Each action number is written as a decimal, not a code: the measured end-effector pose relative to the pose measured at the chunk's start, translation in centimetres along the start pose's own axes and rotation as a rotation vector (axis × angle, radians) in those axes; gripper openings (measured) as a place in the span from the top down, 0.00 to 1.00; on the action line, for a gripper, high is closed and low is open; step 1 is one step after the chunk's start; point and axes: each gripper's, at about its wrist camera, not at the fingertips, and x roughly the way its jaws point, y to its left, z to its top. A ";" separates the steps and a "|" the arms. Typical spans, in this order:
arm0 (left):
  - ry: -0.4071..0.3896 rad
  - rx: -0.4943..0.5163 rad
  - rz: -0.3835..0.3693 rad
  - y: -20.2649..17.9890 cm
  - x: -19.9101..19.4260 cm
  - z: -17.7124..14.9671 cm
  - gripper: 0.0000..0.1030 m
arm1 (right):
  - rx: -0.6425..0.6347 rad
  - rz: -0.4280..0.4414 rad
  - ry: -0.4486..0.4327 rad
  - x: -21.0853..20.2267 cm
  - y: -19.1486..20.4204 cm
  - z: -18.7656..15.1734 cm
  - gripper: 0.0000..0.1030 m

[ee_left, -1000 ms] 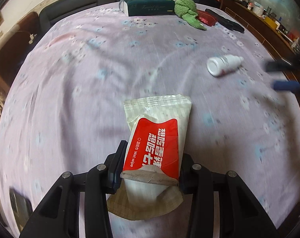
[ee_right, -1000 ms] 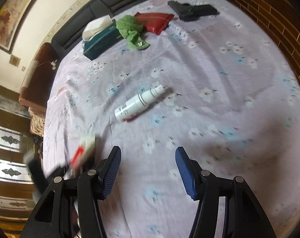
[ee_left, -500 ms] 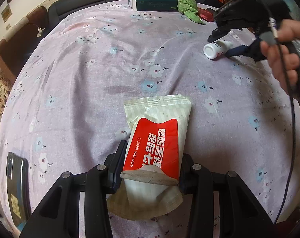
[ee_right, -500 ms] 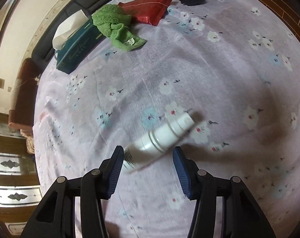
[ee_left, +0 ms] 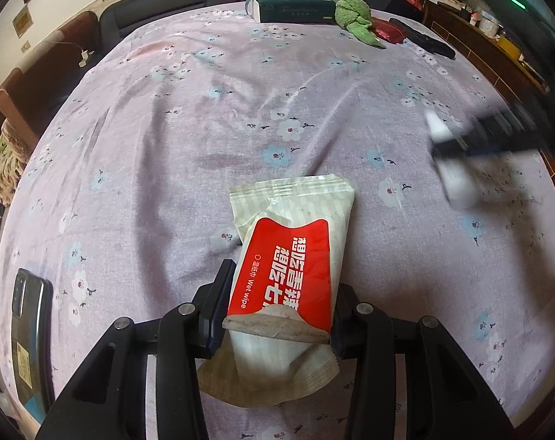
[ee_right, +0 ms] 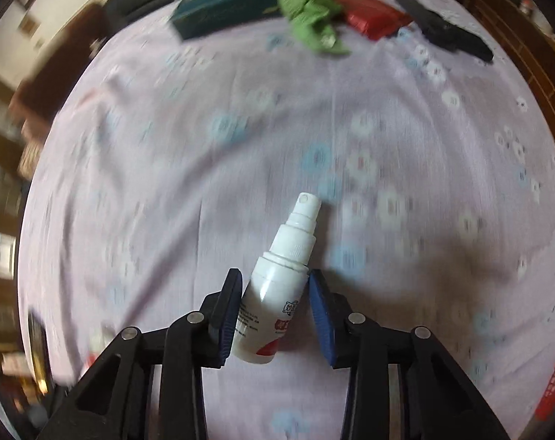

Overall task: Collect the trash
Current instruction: 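Grasp the white spray bottle with the right gripper, then lift the wipes packet and spray bottle in both grippers and hold them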

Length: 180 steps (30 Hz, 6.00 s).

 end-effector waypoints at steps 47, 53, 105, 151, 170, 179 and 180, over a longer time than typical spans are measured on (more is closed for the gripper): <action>-0.133 0.137 -0.015 -13.2 -6.6 -1.3 0.60 | 0.049 0.069 -0.193 -9.9 -8.7 -18.5 0.69; -0.155 0.181 -0.015 -16.0 -7.4 -0.8 0.60 | 0.076 0.064 -0.229 -11.7 -11.2 -19.1 0.69; -0.173 0.207 -0.063 -19.0 -8.4 -2.6 0.60 | 0.117 -0.005 -0.288 -15.3 -14.6 -22.7 0.69; -0.130 0.113 -0.043 -19.0 -6.4 -1.1 0.60 | 0.045 -0.007 -0.196 -13.8 -15.1 -21.0 0.69; -0.117 0.155 -0.029 -21.0 -6.4 -1.2 0.60 | 0.076 0.023 -0.189 -13.1 -16.6 -21.7 0.69; -0.123 0.200 -0.042 -23.4 -6.8 -0.9 0.60 | 0.115 0.027 -0.210 -13.8 -18.5 -22.2 0.69; -0.126 0.210 -0.046 -23.9 -6.9 -0.8 0.60 | 0.124 0.026 -0.215 -14.0 -18.9 -22.3 0.69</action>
